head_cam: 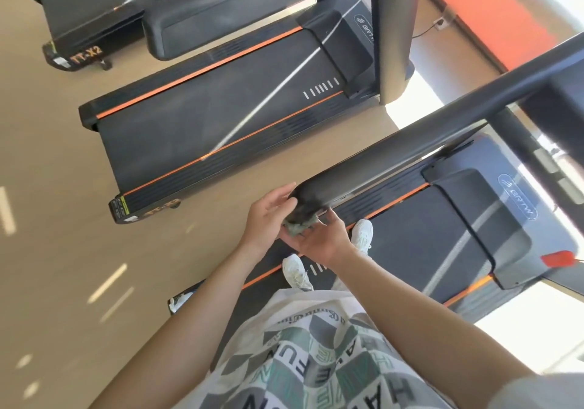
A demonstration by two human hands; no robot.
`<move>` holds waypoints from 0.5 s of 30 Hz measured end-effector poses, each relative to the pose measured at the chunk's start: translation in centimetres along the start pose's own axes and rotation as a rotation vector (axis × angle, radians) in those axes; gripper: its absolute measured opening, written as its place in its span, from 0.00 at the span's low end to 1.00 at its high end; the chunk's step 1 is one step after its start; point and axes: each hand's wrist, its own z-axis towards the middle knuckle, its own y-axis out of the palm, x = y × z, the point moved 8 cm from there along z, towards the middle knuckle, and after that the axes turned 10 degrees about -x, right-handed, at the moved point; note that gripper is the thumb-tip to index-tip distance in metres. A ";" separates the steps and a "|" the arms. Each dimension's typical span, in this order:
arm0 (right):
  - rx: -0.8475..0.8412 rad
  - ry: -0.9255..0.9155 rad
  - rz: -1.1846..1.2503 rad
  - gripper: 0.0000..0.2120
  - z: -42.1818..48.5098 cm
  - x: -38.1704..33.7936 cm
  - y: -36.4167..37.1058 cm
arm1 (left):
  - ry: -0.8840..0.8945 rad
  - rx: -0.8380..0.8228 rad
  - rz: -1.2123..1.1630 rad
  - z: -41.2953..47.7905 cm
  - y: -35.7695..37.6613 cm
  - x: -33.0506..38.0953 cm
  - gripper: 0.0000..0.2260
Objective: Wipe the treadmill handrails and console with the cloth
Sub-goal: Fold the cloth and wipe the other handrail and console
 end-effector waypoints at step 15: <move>-0.092 -0.227 -0.169 0.40 -4.9 -10.2 0.3 | 0.004 0.127 0.270 1.6 0.8 0.9 0.12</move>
